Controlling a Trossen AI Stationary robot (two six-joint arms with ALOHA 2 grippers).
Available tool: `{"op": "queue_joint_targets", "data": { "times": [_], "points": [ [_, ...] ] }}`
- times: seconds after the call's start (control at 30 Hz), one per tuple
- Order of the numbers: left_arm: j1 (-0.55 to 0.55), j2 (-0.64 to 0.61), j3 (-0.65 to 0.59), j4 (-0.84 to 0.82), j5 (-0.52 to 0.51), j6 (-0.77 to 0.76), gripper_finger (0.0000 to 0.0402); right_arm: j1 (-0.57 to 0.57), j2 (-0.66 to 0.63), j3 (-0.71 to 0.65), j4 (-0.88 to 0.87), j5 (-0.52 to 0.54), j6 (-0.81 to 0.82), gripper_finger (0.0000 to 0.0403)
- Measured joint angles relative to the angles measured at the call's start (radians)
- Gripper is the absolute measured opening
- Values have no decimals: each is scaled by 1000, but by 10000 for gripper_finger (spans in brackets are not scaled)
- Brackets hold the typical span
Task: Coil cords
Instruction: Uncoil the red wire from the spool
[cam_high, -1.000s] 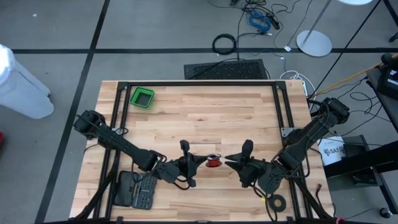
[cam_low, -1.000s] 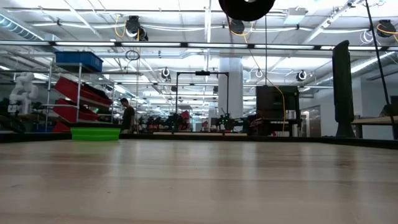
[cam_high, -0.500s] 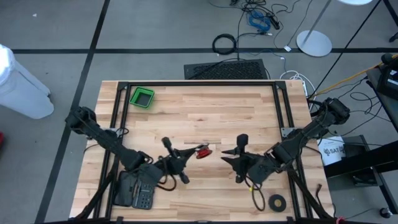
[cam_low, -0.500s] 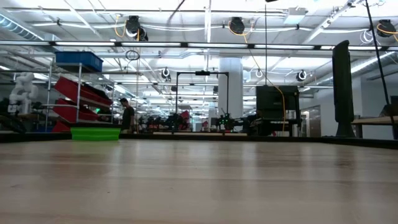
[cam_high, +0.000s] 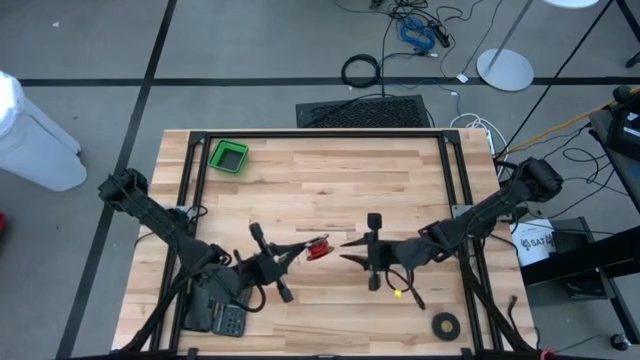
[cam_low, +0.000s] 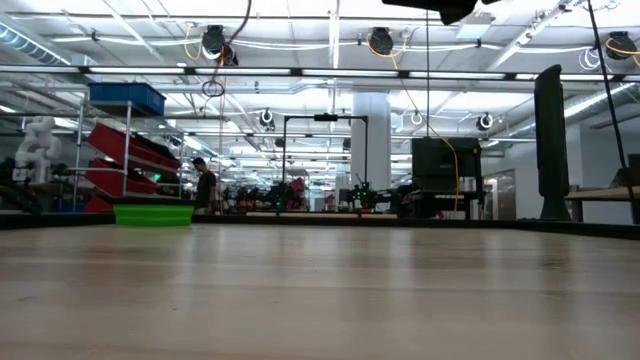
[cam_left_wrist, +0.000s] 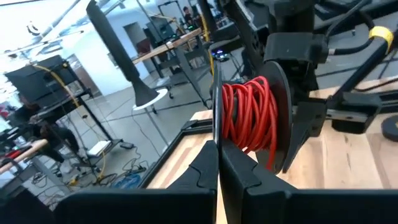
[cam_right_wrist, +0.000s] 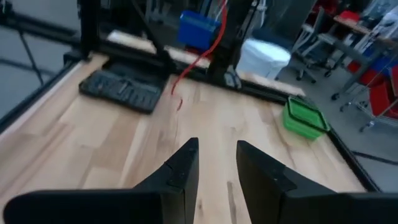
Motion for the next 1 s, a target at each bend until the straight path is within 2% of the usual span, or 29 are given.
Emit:
{"op": "queue_joint_targets", "data": {
  "times": [0.13, 0.3, 0.6, 0.73, 0.8, 1.0],
  "points": [
    [0, 0, 0, 8, -40, 0, 4, -2, 8, -3, 45, 0, -4, 96],
    [0, 0, 0, 9, -42, -1, 4, 5, 53, -3, 67, -28, -38, 96],
    [1, 0, 0, 9, -42, 0, 4, 5, 217, -3, 381, -36, -154, 96],
    [1, 0, 0, 9, -42, 0, 4, 5, 289, 4, 506, 14, -190, 97],
    [1, 0, 0, 9, -42, 0, 4, 4, 325, 26, 518, 23, -193, 104],
    [1, 0, 0, 9, -42, 0, 4, 4, 442, 136, 519, 142, -213, 136]
  ]
}}
